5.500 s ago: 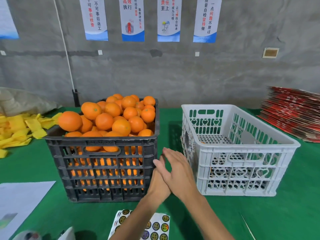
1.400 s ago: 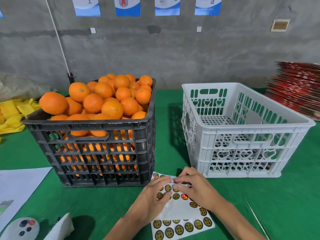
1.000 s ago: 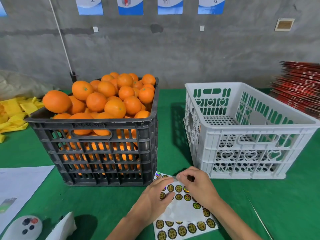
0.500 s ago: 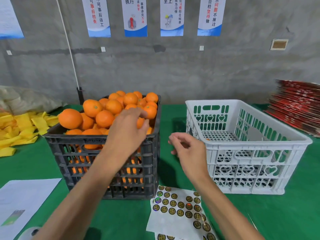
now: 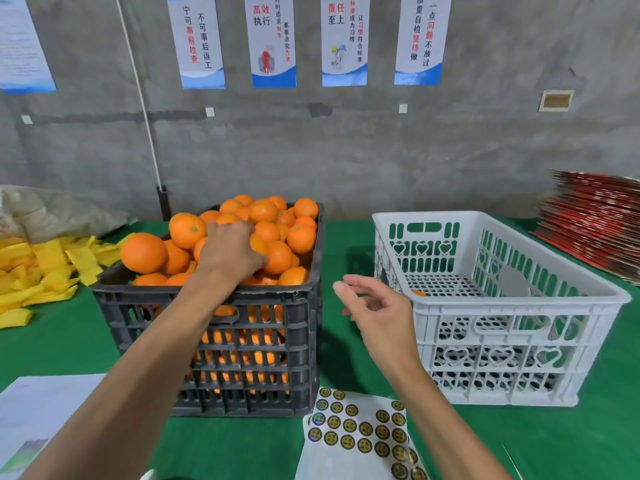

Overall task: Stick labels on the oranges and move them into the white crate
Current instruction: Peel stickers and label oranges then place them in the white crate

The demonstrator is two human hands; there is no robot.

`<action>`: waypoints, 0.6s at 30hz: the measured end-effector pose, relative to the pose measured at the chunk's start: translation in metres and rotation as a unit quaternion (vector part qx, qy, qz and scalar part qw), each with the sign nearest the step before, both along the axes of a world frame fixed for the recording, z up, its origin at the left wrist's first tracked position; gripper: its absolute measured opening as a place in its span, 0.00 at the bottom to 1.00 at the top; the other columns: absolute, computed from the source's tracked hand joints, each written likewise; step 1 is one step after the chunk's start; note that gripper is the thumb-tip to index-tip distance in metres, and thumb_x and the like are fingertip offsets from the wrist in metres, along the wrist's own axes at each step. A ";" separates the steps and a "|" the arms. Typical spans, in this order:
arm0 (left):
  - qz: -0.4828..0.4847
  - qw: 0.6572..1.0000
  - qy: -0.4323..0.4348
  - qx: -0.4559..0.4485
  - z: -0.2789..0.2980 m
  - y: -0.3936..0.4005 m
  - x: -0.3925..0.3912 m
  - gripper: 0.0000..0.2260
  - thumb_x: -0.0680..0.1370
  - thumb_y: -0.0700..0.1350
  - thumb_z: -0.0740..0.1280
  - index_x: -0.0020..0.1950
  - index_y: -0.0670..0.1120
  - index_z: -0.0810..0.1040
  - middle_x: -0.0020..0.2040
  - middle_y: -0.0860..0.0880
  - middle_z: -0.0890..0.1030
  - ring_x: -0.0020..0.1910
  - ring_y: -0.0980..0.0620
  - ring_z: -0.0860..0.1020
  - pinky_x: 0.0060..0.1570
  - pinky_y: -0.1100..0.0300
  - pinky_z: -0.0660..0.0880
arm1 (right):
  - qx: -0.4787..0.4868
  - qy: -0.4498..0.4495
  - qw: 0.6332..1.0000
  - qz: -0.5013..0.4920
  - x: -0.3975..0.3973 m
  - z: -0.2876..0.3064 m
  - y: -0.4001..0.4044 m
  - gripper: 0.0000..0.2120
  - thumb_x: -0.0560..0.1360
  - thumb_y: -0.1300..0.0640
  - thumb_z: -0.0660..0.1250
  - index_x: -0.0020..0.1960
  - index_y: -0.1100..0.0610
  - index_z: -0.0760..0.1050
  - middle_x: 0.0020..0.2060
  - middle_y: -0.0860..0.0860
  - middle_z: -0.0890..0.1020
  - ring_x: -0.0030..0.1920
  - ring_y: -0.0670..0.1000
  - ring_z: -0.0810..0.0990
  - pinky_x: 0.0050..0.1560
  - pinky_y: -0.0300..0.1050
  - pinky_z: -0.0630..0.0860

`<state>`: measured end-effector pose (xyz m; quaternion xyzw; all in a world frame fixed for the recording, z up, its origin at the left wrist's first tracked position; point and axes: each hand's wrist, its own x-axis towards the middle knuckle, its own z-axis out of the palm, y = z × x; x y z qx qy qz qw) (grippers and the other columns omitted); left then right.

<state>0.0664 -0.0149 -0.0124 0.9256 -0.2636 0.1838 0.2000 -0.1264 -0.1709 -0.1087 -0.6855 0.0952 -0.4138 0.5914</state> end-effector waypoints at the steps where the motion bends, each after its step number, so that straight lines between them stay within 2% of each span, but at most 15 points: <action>1: -0.024 0.997 -0.028 -0.067 0.003 0.002 -0.007 0.30 0.70 0.53 0.79 0.68 0.43 0.78 0.59 0.38 0.82 0.64 0.36 0.74 0.63 0.48 0.72 | -0.001 -0.015 1.000 -0.003 0.000 0.001 -0.001 0.05 0.77 0.47 0.74 0.52 0.44 0.85 0.45 0.46 0.87 0.39 0.49 0.84 0.45 0.45 0.81; 2: -0.052 0.989 -0.032 -0.138 0.007 0.001 -0.015 0.31 0.70 0.54 0.79 0.70 0.45 0.77 0.58 0.41 0.82 0.62 0.40 0.75 0.61 0.51 0.73 | 0.002 -0.031 0.999 -0.006 0.001 0.003 -0.002 0.05 0.79 0.50 0.72 0.53 0.45 0.85 0.45 0.47 0.87 0.39 0.48 0.84 0.45 0.47 0.82; 3: -0.086 0.977 -0.012 -0.197 0.011 0.000 -0.025 0.31 0.70 0.55 0.79 0.70 0.47 0.77 0.57 0.45 0.82 0.58 0.48 0.78 0.55 0.58 0.75 | 0.013 -0.045 0.999 -0.006 0.002 0.007 -0.002 0.06 0.80 0.53 0.70 0.56 0.46 0.84 0.45 0.48 0.88 0.39 0.48 0.84 0.46 0.47 0.82; 5: -0.170 0.945 0.057 -0.273 0.015 -0.009 -0.049 0.30 0.70 0.54 0.80 0.70 0.49 0.78 0.54 0.54 0.81 0.49 0.64 0.77 0.44 0.73 0.72 | 0.045 -0.073 0.996 0.002 0.004 0.016 -0.003 0.11 0.81 0.57 0.70 0.62 0.49 0.80 0.44 0.50 0.88 0.39 0.47 0.84 0.45 0.42 0.82; 7: -0.226 0.913 0.118 -0.320 0.009 -0.020 -0.068 0.28 0.69 0.50 0.81 0.68 0.49 0.79 0.54 0.54 0.82 0.46 0.66 0.77 0.43 0.76 0.72 | 0.075 -0.112 0.991 0.014 0.004 0.029 -0.003 0.14 0.80 0.58 0.70 0.65 0.51 0.77 0.43 0.53 0.88 0.39 0.47 0.83 0.44 0.37 0.80; 10: -0.268 0.891 0.152 -0.332 -0.002 -0.029 -0.082 0.27 0.70 0.48 0.81 0.68 0.50 0.79 0.56 0.53 0.82 0.50 0.65 0.78 0.48 0.72 0.75 | 0.058 -0.142 0.988 0.025 0.001 0.044 -0.001 0.14 0.81 0.59 0.69 0.65 0.52 0.75 0.43 0.53 0.87 0.38 0.47 0.82 0.43 0.37 0.79; 13: -0.285 0.887 0.156 -0.327 -0.007 -0.032 -0.083 0.28 0.68 0.46 0.82 0.67 0.52 0.79 0.61 0.52 0.79 0.58 0.55 0.78 0.58 0.56 0.78 | -0.003 -0.144 0.989 0.030 -0.003 0.054 -0.001 0.12 0.82 0.60 0.67 0.65 0.53 0.73 0.41 0.52 0.85 0.35 0.49 0.78 0.42 0.40 0.78; 15: -0.302 0.882 0.159 -0.324 -0.008 -0.031 -0.083 0.28 0.68 0.44 0.83 0.66 0.52 0.79 0.62 0.51 0.79 0.60 0.53 0.77 0.59 0.50 0.79 | -0.031 -0.127 0.991 0.035 -0.002 0.058 -0.001 0.11 0.83 0.60 0.65 0.65 0.55 0.71 0.38 0.51 0.83 0.34 0.49 0.77 0.40 0.38 0.75; 18: -0.326 0.871 0.161 -0.330 -0.011 -0.027 -0.084 0.28 0.68 0.42 0.83 0.66 0.51 0.78 0.63 0.49 0.75 0.63 0.52 0.75 0.53 0.48 0.82 | -0.100 -0.070 0.992 0.014 0.001 0.059 -0.002 0.13 0.83 0.58 0.65 0.66 0.53 0.69 0.38 0.52 0.80 0.34 0.45 0.76 0.40 0.38 0.73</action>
